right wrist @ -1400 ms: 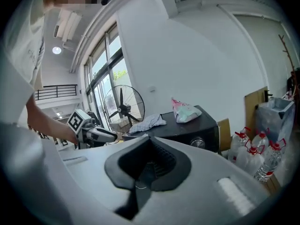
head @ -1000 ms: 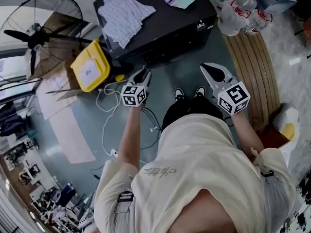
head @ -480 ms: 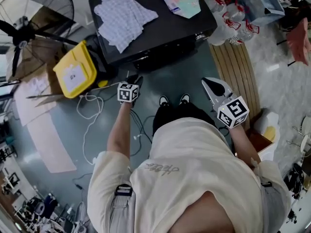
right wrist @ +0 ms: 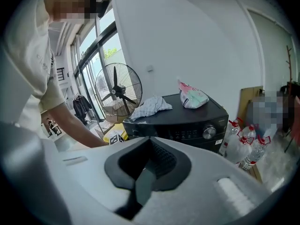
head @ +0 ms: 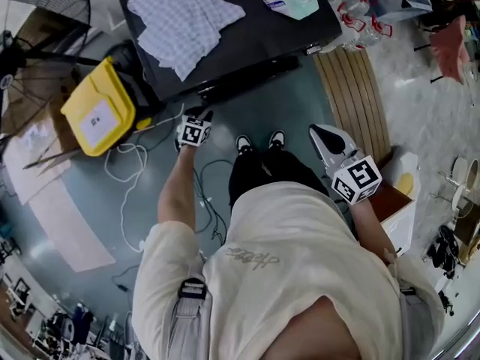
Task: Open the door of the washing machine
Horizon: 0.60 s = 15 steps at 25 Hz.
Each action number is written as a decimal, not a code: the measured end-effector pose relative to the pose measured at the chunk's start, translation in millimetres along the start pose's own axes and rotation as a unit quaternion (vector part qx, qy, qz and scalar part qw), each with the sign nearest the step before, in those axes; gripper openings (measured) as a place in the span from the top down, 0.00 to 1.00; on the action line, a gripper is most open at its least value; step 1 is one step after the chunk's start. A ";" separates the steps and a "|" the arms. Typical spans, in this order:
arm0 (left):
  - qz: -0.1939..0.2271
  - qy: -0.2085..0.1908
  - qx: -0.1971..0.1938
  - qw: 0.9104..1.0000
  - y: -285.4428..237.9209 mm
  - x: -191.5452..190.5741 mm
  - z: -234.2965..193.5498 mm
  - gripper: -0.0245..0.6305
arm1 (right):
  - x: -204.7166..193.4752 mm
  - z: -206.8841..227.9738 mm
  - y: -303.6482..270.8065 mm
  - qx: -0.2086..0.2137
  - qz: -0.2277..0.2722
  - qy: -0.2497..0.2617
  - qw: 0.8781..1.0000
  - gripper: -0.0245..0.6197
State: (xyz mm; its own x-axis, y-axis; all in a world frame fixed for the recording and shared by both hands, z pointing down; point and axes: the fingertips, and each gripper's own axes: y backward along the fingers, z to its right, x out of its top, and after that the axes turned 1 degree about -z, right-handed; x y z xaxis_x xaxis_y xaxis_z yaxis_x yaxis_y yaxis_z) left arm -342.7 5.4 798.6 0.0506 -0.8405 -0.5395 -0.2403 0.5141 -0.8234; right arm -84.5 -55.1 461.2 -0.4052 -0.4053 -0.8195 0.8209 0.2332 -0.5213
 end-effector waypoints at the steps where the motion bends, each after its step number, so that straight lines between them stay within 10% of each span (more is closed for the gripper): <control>1: -0.006 -0.003 -0.008 1.000 -3.6 -2.5 1.5 0.77 | -0.4 -1.0 -1.7 -0.003 -0.001 -0.003 1.000 0.96; 15: -0.037 -0.081 -0.044 0.995 -32.1 4.7 4.2 0.75 | -20.3 -9.5 -10.8 -0.034 -0.024 -0.042 0.998 0.96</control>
State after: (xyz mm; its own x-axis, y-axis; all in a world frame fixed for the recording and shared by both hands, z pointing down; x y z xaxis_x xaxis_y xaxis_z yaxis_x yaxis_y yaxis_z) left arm -330.8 -14.3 821.8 0.2243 -0.8336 -0.5048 -0.3135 0.4287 -0.8473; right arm -89.0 -41.0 481.1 -0.4053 -0.4889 -0.7725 0.7718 0.2698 -0.5758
